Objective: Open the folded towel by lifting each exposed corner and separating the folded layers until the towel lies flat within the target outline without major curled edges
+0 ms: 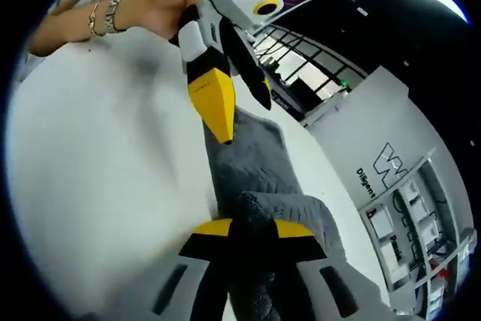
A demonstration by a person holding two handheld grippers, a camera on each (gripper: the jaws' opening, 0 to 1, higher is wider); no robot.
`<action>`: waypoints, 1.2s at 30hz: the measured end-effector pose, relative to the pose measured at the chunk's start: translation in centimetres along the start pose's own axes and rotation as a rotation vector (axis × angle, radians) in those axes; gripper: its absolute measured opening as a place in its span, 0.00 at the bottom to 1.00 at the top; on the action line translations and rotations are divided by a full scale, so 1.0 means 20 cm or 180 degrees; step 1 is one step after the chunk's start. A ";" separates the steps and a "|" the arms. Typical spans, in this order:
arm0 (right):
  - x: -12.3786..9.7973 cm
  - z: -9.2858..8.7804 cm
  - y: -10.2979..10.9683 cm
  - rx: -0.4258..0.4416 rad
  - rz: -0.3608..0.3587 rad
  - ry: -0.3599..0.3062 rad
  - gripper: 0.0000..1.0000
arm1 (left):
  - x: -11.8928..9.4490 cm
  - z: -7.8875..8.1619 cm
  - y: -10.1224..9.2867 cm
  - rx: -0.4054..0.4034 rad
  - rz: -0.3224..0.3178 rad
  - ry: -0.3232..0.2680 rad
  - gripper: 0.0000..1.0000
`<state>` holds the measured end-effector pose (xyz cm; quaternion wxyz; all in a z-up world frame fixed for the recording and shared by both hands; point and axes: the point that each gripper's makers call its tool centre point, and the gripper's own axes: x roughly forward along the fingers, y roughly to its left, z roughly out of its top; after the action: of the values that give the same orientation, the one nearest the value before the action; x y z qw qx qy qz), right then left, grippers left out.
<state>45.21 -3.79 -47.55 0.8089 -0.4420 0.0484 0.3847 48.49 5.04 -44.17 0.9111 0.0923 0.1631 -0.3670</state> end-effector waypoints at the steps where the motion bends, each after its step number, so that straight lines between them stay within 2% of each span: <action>1: 0.00 0.00 0.00 0.0020 -0.0014 -0.0015 0.12 | 0.00 0.00 0.00 -0.0002 0.0002 0.0005 0.90; 6: -0.02 0.01 -0.02 0.0072 -0.0049 -0.0061 0.09 | 0.00 -0.01 -0.01 0.0005 -0.0004 0.0021 0.90; 11: -0.03 0.02 -0.07 0.0267 -0.0128 -0.0150 0.08 | 0.00 -0.01 0.00 0.0004 0.0004 0.0028 0.89; 19: -0.12 -0.03 -0.25 0.0618 -0.0585 -0.0178 0.08 | 0.00 -0.02 0.01 0.0026 0.0025 0.0057 0.88; 21: -0.13 -0.03 -0.27 0.0700 -0.0641 -0.0195 0.08 | 0.00 -0.01 0.01 0.0055 0.0051 0.0062 0.88; 31: -0.18 -0.11 -0.37 0.0830 -0.0906 -0.0106 0.07 | -0.01 -0.03 0.02 0.0018 0.0034 0.0082 0.87; 36: -0.22 -0.20 -0.44 0.0944 -0.1101 0.0050 0.07 | -0.01 -0.01 -0.01 0.0053 -0.0024 0.0059 0.87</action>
<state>49.00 -12.08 -42.05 0.9186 -0.3229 0.0343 0.2254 48.13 5.15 -44.29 0.9074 0.1028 0.1689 -0.3708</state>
